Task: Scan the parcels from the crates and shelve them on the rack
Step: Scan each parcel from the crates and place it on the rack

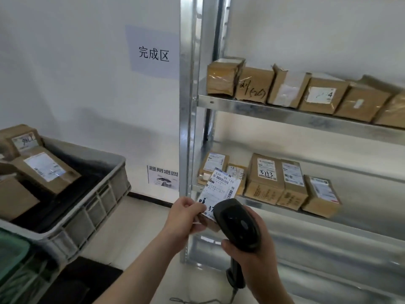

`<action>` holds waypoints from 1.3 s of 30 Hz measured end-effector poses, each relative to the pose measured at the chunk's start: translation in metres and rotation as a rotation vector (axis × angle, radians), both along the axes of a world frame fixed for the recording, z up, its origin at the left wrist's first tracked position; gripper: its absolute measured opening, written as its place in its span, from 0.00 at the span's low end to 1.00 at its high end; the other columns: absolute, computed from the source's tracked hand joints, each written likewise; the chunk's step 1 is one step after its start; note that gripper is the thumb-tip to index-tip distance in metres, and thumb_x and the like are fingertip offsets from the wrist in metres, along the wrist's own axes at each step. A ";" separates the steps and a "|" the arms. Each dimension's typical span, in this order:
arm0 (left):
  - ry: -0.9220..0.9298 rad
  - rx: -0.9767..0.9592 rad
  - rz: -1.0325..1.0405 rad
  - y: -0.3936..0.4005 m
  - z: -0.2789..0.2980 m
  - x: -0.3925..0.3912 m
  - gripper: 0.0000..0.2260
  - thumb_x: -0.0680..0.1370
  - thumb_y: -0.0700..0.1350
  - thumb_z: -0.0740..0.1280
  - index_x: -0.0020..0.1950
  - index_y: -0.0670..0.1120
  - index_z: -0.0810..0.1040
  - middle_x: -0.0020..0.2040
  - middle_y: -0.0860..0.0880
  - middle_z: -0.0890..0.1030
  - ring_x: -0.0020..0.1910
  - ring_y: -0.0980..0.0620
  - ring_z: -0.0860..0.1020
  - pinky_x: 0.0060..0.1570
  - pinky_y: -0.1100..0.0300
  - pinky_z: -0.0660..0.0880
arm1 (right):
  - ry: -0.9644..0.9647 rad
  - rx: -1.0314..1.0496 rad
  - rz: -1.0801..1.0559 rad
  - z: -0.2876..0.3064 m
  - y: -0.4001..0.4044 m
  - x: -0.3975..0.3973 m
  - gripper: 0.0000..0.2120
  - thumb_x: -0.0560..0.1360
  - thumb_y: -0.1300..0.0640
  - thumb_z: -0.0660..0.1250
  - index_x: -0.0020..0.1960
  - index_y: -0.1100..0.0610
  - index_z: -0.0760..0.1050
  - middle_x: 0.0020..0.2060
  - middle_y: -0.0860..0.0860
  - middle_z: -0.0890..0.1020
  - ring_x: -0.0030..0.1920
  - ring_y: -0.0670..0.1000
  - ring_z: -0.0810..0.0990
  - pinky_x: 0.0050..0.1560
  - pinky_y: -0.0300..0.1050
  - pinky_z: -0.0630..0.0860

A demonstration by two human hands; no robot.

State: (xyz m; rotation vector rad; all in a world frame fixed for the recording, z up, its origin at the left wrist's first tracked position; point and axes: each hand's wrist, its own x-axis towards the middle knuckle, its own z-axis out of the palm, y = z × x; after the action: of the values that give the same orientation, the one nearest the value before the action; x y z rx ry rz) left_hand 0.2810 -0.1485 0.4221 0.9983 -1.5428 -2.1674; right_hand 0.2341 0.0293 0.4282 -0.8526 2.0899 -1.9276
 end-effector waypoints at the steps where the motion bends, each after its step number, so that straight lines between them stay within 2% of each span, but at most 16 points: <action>1: 0.002 0.000 -0.015 0.012 0.002 -0.008 0.08 0.77 0.35 0.70 0.49 0.41 0.71 0.36 0.44 0.77 0.32 0.47 0.79 0.40 0.50 0.79 | -0.020 -0.011 0.004 0.001 0.012 -0.008 0.36 0.57 0.64 0.76 0.58 0.35 0.78 0.56 0.40 0.84 0.58 0.42 0.82 0.53 0.31 0.76; 4: 0.024 0.006 -0.041 0.051 0.008 -0.033 0.10 0.75 0.35 0.70 0.52 0.43 0.72 0.38 0.44 0.81 0.33 0.47 0.78 0.42 0.50 0.76 | -0.056 -0.049 0.003 0.002 0.048 -0.030 0.36 0.56 0.65 0.76 0.63 0.47 0.78 0.55 0.43 0.85 0.59 0.44 0.83 0.53 0.32 0.78; 7: 0.044 -0.021 -0.092 0.092 0.014 -0.059 0.22 0.68 0.40 0.71 0.62 0.47 0.78 0.45 0.42 0.86 0.36 0.48 0.75 0.44 0.51 0.73 | -0.076 -0.104 -0.026 0.002 0.087 -0.056 0.36 0.56 0.68 0.75 0.63 0.51 0.78 0.55 0.45 0.86 0.57 0.46 0.84 0.53 0.34 0.78; 12: 0.040 -0.075 -0.126 0.157 0.016 -0.100 0.16 0.77 0.32 0.65 0.60 0.47 0.82 0.48 0.40 0.86 0.38 0.49 0.74 0.42 0.56 0.72 | -0.098 -0.125 -0.039 0.001 0.149 -0.093 0.35 0.58 0.72 0.74 0.63 0.52 0.79 0.55 0.48 0.86 0.57 0.47 0.84 0.52 0.34 0.78; 16: 0.018 -0.127 -0.151 0.193 0.013 -0.125 0.14 0.78 0.33 0.66 0.55 0.48 0.83 0.45 0.45 0.86 0.42 0.48 0.74 0.46 0.54 0.72 | -0.101 -0.122 -0.062 -0.001 0.187 -0.115 0.36 0.57 0.69 0.74 0.64 0.53 0.78 0.56 0.48 0.86 0.57 0.46 0.84 0.51 0.33 0.78; 21: -0.011 -0.157 -0.217 0.217 0.006 -0.153 0.14 0.78 0.35 0.68 0.59 0.49 0.82 0.49 0.44 0.86 0.43 0.49 0.77 0.46 0.56 0.75 | -0.125 -0.166 -0.144 -0.005 0.214 -0.136 0.35 0.57 0.69 0.73 0.63 0.53 0.79 0.55 0.48 0.86 0.56 0.47 0.84 0.51 0.32 0.78; 25: 0.001 -0.161 -0.283 0.224 -0.001 -0.180 0.13 0.77 0.35 0.68 0.59 0.48 0.82 0.46 0.45 0.86 0.42 0.49 0.77 0.46 0.56 0.76 | -0.133 -0.169 -0.206 -0.006 0.225 -0.148 0.34 0.57 0.68 0.73 0.62 0.51 0.79 0.54 0.47 0.87 0.55 0.46 0.84 0.49 0.32 0.78; 29: 0.039 -0.156 -0.406 0.234 -0.007 -0.210 0.14 0.78 0.35 0.68 0.60 0.48 0.82 0.49 0.47 0.87 0.42 0.51 0.80 0.48 0.54 0.77 | -0.153 -0.182 -0.318 -0.006 0.238 -0.159 0.36 0.56 0.69 0.73 0.64 0.56 0.78 0.53 0.49 0.87 0.53 0.47 0.85 0.46 0.33 0.78; 33: 0.081 -0.188 -0.500 0.249 -0.014 -0.237 0.14 0.78 0.35 0.69 0.61 0.48 0.81 0.47 0.47 0.87 0.39 0.51 0.80 0.46 0.52 0.75 | -0.127 -0.163 -0.398 -0.008 0.252 -0.175 0.35 0.57 0.68 0.73 0.65 0.55 0.78 0.54 0.51 0.87 0.56 0.50 0.85 0.51 0.39 0.80; 36: 0.087 -0.172 -0.541 0.262 -0.017 -0.252 0.13 0.78 0.35 0.68 0.60 0.48 0.81 0.44 0.49 0.87 0.38 0.54 0.81 0.44 0.57 0.75 | -0.121 -0.155 -0.437 -0.011 0.263 -0.183 0.35 0.58 0.68 0.73 0.65 0.56 0.77 0.55 0.52 0.86 0.57 0.51 0.85 0.53 0.42 0.81; 39: 0.089 -0.199 -0.585 0.274 -0.021 -0.267 0.14 0.78 0.36 0.68 0.61 0.49 0.80 0.49 0.50 0.87 0.43 0.56 0.83 0.43 0.62 0.76 | -0.125 -0.157 -0.482 -0.016 0.273 -0.191 0.36 0.58 0.68 0.74 0.66 0.54 0.77 0.56 0.51 0.86 0.58 0.52 0.84 0.55 0.45 0.79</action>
State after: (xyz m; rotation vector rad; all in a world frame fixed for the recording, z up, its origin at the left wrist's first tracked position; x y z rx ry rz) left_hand 0.0142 0.1257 0.4013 0.4080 -2.1547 -2.2976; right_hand 0.0432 0.3027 0.4120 -0.2461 2.2396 -2.3287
